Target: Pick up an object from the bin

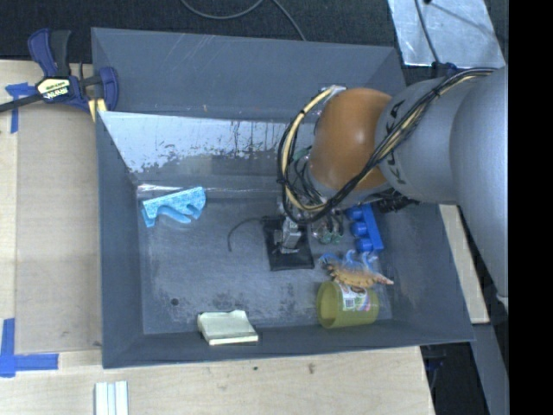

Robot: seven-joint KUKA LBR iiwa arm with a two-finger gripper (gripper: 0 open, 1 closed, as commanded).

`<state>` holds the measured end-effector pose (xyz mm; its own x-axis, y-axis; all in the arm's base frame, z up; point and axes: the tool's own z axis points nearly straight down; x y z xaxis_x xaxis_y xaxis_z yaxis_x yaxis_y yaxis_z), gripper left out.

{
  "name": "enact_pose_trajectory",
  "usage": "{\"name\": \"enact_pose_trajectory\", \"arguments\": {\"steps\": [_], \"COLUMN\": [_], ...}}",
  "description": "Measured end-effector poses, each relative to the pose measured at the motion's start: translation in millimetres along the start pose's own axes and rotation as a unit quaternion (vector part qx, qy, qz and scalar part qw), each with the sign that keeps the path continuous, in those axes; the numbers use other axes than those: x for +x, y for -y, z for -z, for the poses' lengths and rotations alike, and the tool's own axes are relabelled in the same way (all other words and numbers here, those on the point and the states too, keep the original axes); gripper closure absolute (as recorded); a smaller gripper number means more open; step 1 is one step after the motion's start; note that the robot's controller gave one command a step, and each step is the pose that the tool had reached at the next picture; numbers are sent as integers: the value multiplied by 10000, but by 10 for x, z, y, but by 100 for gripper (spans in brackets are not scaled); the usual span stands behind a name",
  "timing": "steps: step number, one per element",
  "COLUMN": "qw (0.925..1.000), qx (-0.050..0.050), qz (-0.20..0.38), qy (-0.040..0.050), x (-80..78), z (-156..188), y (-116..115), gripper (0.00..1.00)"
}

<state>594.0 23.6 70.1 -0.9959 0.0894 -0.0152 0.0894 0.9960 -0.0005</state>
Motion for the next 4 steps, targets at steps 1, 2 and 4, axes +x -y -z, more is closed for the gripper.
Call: {"name": "enact_pose_trajectory", "arguments": {"steps": [1, 2, 4], "qw": [10000, 10000, 10000], "qx": [1, 0, -4], "qz": [-6, -38, -37], "qy": [-8, -21, 7], "x": [6, 14, -4], "z": [46, 169, 355], "y": [1, 2, 2], "gripper": [100, 100, 100]}}
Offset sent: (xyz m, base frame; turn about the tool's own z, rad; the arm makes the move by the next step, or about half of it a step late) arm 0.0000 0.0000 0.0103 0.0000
